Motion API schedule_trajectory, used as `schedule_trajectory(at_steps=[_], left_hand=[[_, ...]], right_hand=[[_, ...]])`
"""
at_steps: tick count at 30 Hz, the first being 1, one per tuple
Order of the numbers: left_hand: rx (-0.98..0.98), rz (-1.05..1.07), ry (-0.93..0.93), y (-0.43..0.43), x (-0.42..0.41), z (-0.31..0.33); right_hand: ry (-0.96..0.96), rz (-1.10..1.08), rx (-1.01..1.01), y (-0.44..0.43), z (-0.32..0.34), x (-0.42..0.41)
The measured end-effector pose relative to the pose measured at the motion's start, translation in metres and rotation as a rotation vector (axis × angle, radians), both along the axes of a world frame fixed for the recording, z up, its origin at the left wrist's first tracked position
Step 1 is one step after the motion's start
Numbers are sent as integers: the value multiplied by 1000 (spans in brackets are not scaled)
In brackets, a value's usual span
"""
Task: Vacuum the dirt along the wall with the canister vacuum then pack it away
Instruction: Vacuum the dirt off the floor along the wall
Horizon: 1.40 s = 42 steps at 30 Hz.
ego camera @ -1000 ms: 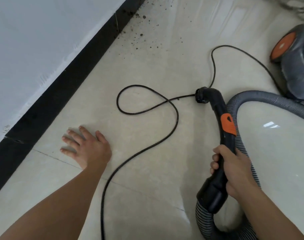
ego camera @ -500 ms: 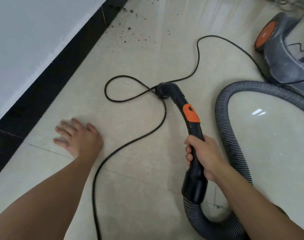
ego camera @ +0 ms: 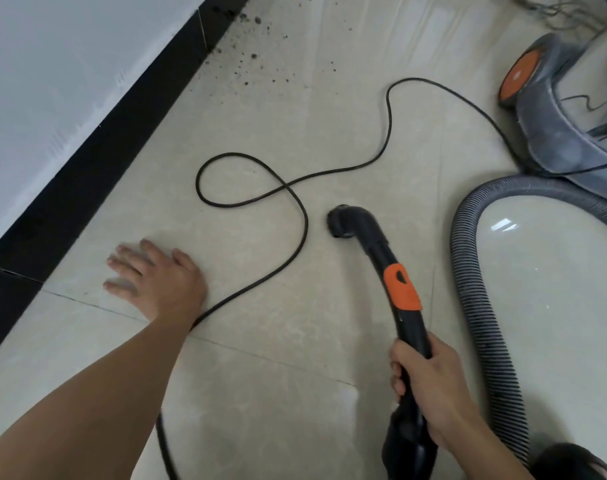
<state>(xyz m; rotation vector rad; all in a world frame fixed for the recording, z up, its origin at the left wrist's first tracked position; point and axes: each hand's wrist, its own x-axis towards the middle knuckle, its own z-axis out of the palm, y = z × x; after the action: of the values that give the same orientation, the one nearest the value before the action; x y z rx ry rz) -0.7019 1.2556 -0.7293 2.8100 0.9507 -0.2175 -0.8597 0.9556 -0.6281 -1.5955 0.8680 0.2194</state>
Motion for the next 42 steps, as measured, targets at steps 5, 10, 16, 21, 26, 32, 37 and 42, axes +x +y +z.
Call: schedule_trajectory(at_steps=[5, 10, 16, 21, 26, 32, 37, 42], left_hand=[[-8, -2, 20, 0, 0, 1], [-22, 4, 24, 0, 0, 3], [-37, 22, 36, -1, 3, 3], [-30, 22, 32, -1, 4, 1], [-49, 32, 32, 0, 5, 0], [-47, 39, 19, -2, 5, 1], [-42, 61, 18, -1, 5, 0], [-34, 83, 29, -2, 6, 2]], right_hand=[[43, -64, -50, 6, 5, -24], [73, 91, -75, 33, 6, -22], [-69, 170, -35, 68, 21, 56], [-67, 111, 86, 103, 0, 126], [-37, 341, 124, 128, -7, 155], [-51, 190, 67, 106, 0, 182], [-129, 198, 134, 90, 23, 209], [-122, 126, 124, 67, 22, 299]])
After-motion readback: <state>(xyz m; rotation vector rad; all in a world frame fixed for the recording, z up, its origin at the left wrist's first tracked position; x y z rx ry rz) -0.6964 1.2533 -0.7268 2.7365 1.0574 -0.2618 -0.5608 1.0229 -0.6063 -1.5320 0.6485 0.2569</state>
